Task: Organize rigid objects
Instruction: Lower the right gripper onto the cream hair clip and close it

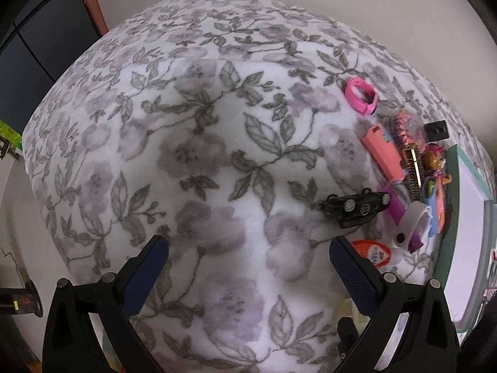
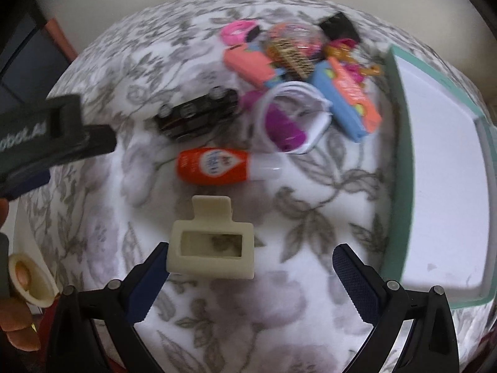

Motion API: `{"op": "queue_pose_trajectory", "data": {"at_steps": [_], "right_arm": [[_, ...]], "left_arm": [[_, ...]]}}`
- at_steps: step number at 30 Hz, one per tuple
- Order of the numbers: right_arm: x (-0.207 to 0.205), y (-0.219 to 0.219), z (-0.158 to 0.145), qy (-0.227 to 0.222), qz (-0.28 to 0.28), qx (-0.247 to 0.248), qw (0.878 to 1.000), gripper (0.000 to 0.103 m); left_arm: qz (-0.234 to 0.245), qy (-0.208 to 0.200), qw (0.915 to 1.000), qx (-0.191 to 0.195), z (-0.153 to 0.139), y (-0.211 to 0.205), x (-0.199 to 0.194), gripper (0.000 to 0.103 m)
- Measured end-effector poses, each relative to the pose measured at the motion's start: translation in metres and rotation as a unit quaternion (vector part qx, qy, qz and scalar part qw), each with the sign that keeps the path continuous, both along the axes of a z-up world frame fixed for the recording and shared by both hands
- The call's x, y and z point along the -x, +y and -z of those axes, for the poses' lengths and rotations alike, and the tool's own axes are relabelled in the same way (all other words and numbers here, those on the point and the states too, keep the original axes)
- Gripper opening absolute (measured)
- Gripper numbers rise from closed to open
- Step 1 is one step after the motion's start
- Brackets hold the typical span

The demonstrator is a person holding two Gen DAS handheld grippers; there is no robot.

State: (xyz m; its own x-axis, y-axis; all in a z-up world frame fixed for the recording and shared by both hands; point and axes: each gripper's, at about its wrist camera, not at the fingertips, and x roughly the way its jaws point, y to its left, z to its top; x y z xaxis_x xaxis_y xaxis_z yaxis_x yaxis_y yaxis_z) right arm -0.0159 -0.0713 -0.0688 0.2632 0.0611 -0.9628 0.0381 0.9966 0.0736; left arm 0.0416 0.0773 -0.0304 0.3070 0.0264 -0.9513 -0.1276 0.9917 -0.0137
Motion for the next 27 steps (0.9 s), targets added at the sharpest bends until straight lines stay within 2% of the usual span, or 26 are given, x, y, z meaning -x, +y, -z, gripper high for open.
{"op": "queue_pose_trajectory", "data": {"at_steps": [4,8,10,14,17,24,25,27], "right_arm": [[-0.001,-0.009,0.002,0.0,0.01,0.005,1.0,0.103],[-0.001,-0.011,0.002,0.001,0.008,0.007,1.0,0.103],[-0.001,-0.017,0.0,-0.001,0.007,0.004,1.0,0.097],[-0.002,-0.029,-0.01,-0.003,0.01,-0.004,1.0,0.089],[-0.002,-0.032,-0.013,-0.002,0.01,-0.011,1.0,0.084],[-0.002,-0.03,-0.011,0.013,0.016,-0.018,1.0,0.069],[-0.002,-0.032,-0.01,0.014,0.018,-0.02,1.0,0.067],[-0.002,-0.037,-0.009,0.015,0.025,-0.026,0.999,0.062]], "left_arm": [[0.017,-0.006,0.9997,0.019,0.0,-0.01,-0.001,0.103],[0.057,0.013,0.9977,0.035,0.005,-0.03,-0.006,0.103],[0.07,0.018,0.9964,0.044,0.008,-0.038,-0.008,0.103],[0.085,0.01,0.9957,0.035,0.006,-0.051,-0.009,0.103],[0.097,0.019,0.9946,0.032,0.009,-0.059,-0.008,0.103],[0.099,0.036,0.9935,0.043,0.019,-0.061,-0.013,0.102],[0.102,0.035,0.9932,0.043,0.019,-0.062,-0.011,0.101],[0.11,0.034,0.9925,0.042,0.02,-0.062,-0.01,0.092]]}}
